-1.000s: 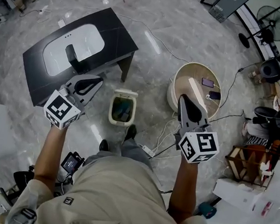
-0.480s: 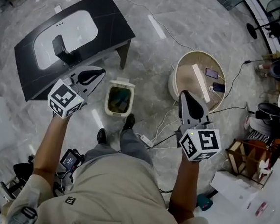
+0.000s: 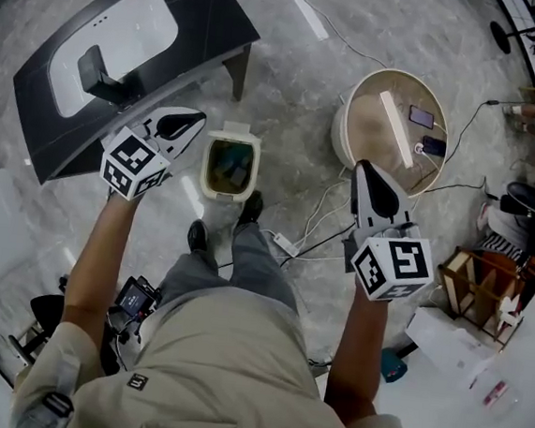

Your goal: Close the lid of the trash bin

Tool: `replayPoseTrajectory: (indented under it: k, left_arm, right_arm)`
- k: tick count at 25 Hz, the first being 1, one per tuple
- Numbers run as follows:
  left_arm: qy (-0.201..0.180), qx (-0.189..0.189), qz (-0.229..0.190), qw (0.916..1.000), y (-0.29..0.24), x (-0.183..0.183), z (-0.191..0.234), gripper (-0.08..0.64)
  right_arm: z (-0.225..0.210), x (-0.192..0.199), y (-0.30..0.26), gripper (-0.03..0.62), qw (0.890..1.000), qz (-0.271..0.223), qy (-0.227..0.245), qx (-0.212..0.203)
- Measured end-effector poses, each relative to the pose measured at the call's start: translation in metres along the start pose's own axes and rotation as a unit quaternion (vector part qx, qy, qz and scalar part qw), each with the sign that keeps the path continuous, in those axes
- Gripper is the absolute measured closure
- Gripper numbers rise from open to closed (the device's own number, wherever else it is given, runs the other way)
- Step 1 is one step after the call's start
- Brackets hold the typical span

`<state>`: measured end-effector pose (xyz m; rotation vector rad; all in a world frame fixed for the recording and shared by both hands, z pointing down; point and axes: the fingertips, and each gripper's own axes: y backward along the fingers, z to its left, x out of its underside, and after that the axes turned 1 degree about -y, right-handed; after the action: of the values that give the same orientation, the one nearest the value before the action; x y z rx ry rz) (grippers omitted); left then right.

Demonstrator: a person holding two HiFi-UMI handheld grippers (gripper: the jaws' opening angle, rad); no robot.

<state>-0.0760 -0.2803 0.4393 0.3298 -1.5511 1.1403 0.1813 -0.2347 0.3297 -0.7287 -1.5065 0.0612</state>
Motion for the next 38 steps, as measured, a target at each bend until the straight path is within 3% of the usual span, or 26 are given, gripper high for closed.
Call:
replayPoseTrajectory:
  k: [12,22,38]
  left_arm:
    - [0.048,0.019,0.065,0.9965,-0.075,0.090,0.018,0.545]
    - [0.078,0.031,0.126,0.9884,-0.129,0.169,0.018,0.545]
    - [0.096,0.037,0.202,0.9741,-0.176,0.258,0.018,0.545]
  right_arm:
    - [-0.023,0.065,-0.037,0.566,0.998,0.057,-0.024,-0.002]
    - [-0.038,0.112,-0.045,0.566,0.995,0.091,-0.040,0.001]
    - [-0.050,0.160,-0.061,0.566,0.990,0.127,-0.056,0.000]
